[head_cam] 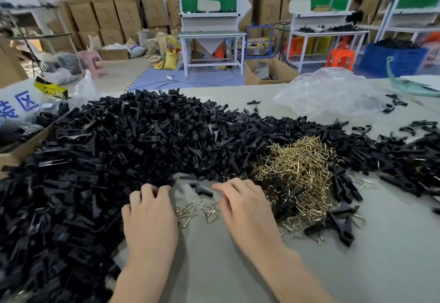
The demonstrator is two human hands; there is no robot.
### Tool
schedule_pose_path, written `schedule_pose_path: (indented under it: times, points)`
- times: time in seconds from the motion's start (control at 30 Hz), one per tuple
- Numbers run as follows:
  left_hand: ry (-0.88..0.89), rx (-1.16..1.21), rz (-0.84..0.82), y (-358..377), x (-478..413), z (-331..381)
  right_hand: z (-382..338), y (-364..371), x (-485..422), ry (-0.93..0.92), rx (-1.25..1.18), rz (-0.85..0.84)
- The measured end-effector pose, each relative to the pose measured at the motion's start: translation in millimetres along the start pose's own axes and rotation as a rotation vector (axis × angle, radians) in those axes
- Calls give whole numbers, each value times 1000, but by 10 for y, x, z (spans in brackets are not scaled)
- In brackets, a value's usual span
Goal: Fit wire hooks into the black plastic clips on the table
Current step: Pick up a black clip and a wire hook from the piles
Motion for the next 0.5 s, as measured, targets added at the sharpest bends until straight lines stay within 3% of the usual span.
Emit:
schedule_pose_path:
  times: [0.2,0.37,0.5]
  points:
    - [-16,-42,-13,19,-4,-10,-200,286,-207,143,85,-194]
    - [-74,-6,-20,-4,-12,-42,-193,420,-236,175,157,-239]
    - [-3,114,75,-44,-15,-20,-148,274,-200,217,-111,-261]
Point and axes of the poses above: each hand's wrist, its own x-axis away from the middle knuckle, its own y-axis out of the palm, z = x × y, the point moved 3 cm from there along -x, towards the middle knuckle, and after that the axes turned 12 degrees about y, right-handed, at the moved point
